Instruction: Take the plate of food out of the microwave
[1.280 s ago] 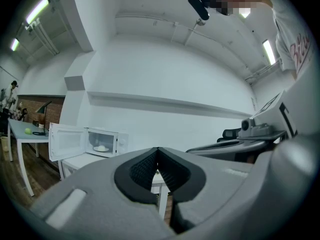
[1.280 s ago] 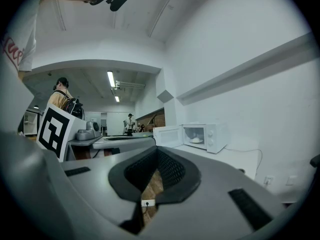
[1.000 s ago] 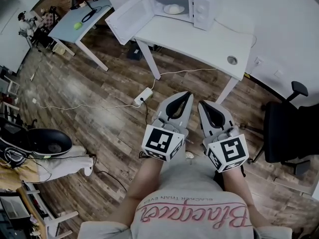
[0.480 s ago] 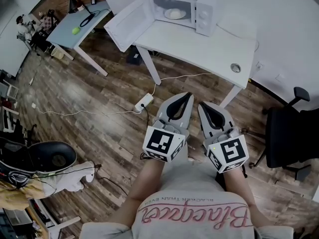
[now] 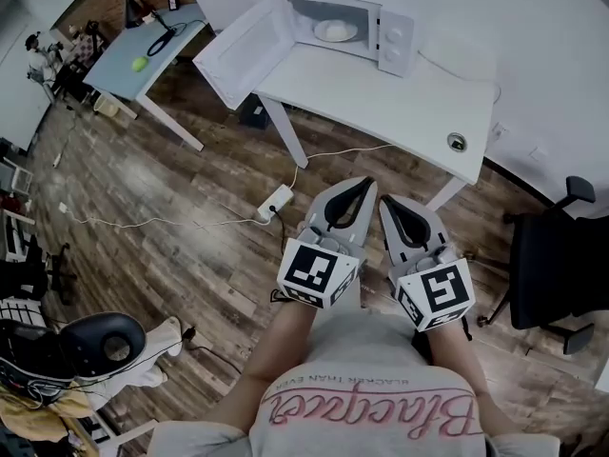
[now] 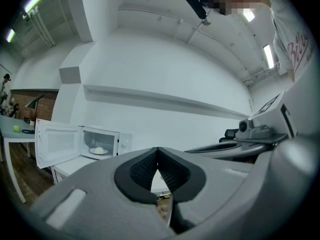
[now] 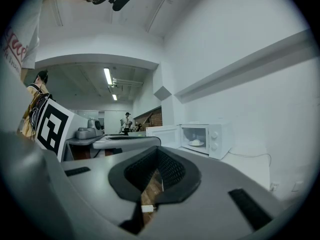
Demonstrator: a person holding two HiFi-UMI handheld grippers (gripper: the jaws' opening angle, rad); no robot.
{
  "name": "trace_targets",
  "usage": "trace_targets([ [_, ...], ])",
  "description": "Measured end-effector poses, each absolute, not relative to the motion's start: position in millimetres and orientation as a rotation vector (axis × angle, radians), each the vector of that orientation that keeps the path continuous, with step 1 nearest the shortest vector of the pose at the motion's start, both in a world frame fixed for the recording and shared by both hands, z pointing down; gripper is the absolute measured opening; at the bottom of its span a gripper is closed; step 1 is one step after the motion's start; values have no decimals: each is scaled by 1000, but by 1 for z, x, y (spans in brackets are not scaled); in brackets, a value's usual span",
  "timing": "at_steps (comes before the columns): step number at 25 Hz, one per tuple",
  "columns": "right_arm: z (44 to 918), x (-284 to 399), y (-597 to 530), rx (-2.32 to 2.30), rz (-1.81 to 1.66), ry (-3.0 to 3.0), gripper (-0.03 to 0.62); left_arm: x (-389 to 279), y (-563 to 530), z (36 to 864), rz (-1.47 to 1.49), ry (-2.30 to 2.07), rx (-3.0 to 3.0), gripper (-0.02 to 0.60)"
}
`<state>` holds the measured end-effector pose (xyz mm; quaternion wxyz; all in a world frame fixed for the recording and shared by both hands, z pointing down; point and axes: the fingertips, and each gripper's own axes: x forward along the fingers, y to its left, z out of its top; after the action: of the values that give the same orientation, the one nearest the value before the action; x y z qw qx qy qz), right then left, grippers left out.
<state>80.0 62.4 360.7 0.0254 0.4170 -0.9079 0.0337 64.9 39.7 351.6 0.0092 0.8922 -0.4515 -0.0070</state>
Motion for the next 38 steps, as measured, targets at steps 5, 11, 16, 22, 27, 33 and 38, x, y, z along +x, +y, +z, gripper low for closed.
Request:
trace_targets([
  [5,362,72,37,1305,128,-2801,11,58,13,352,-13,-1390,2793,6],
  [11,365,62,10,1293,132,-2798,11,48,-17,353,-8,-1384,2791,6],
  [16,365,50,-12,1296,115,-2786,11,35,-40,353,-15,-1388,2784,6],
  [22,361,42,-36,1296,90,-2766,11,27,-68,348,-39,-1372,2785,6],
  [27,356,37,-55,1318,103,-2756,11,26,-85,344,-40,-1346,2806,6],
  [33,352,28,-79,1341,94,-2752,11,13,-105,340,-43,-1345,2814,6],
  [38,352,18,-98,1361,93,-2745,11,-1,-126,339,-52,-1345,2811,6],
])
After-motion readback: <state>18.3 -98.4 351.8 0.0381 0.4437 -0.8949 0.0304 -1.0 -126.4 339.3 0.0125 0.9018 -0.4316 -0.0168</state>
